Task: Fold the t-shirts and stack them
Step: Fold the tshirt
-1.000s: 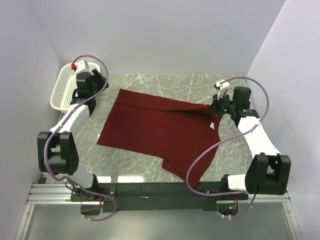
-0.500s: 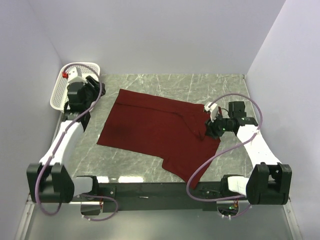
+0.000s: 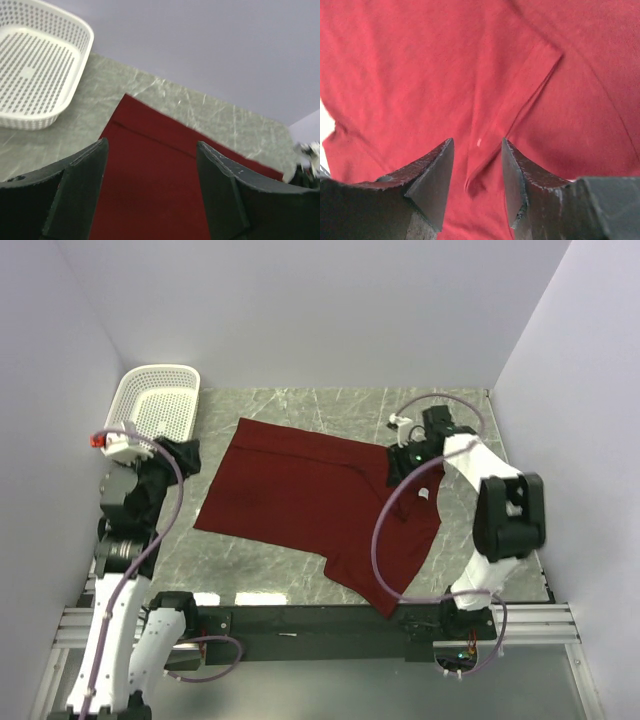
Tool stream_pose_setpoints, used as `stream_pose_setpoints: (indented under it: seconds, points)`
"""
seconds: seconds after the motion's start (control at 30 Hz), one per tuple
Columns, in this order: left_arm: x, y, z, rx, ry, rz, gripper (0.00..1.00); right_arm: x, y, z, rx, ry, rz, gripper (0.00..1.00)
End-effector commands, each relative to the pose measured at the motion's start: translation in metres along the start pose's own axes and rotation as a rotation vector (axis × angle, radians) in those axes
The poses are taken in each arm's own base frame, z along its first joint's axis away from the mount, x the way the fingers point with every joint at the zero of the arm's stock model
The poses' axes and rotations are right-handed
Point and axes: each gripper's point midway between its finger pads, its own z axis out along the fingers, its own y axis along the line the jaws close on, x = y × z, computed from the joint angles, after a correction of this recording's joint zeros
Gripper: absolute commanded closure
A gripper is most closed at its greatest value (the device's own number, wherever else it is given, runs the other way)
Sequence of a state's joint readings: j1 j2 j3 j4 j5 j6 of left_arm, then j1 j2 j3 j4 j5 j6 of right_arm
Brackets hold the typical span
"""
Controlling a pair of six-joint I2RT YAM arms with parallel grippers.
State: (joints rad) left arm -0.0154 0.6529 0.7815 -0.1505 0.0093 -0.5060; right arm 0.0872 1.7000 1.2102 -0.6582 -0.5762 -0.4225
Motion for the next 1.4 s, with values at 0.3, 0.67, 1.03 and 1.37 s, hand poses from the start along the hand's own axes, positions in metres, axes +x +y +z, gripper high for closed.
stream_pose_setpoints:
  seconds: [0.3,0.67,1.03,1.37]
  points:
    - [0.046,0.029,-0.033,-0.062,0.118,0.099,0.23,-0.024,-0.047,0.05,0.137,0.1,0.224,0.52]
    - [0.042,0.028,-0.036,-0.057,0.1,0.099,0.23,-0.014,-0.042,0.063,0.076,0.13,0.226,0.65]
    - [0.045,0.029,-0.034,-0.058,0.111,0.099,0.23,-0.034,-0.001,0.039,-0.02,0.045,0.107,0.88]
    - [0.046,0.03,-0.033,-0.062,0.116,0.098,0.23,0.016,0.094,0.056,-0.214,0.228,-0.209,0.37]
